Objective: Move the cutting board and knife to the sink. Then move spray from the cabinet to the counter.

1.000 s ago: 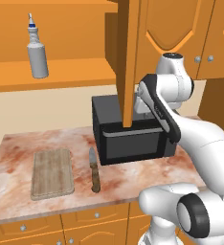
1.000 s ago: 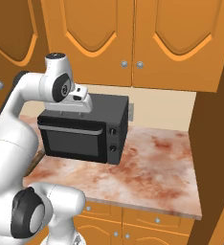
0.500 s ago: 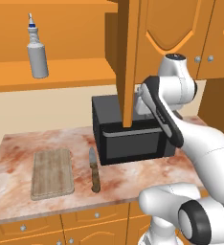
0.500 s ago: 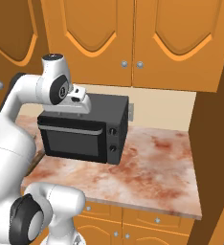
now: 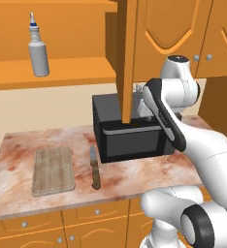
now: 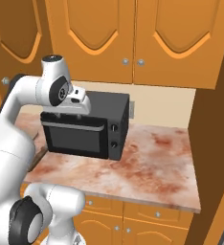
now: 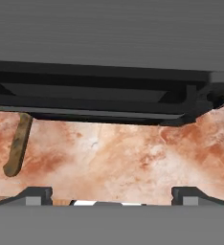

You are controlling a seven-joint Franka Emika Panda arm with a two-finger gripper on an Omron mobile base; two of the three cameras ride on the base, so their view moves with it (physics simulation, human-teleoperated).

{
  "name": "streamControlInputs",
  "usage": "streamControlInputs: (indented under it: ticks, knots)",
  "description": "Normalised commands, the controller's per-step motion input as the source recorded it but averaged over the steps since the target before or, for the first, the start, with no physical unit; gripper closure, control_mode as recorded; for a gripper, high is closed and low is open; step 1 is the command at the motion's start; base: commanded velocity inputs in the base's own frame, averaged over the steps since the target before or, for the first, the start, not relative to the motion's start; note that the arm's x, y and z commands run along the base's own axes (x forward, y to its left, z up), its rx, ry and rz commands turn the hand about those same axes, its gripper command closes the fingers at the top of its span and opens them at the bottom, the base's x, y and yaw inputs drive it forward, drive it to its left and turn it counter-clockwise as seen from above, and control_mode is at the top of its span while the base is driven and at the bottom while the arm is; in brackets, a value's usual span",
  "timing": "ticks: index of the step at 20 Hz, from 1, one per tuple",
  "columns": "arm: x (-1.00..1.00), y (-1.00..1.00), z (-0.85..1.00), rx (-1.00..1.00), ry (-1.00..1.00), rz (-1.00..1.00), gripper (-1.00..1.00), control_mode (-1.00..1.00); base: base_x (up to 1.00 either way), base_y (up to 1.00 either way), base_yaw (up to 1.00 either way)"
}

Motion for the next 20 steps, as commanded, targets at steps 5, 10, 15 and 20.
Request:
streamControlInputs:
  ticks: [5,10,15,20]
  knots:
    - [0.00,0.00,0.00,0.00,0.00,0.00,-1.00,1.00,-0.55,0.00,0.00]
    - [0.00,0.00,0.00,0.00,0.00,0.00,-1.00,1.00,-0.57,0.00,0.00]
    - [0.00,0.00,0.00,0.00,0.00,0.00,-1.00,1.00,-0.65,0.05,0.00]
    - [0.00,0.00,0.00,0.00,0.00,0.00,-1.00,1.00,-0.53,0.36,-0.01]
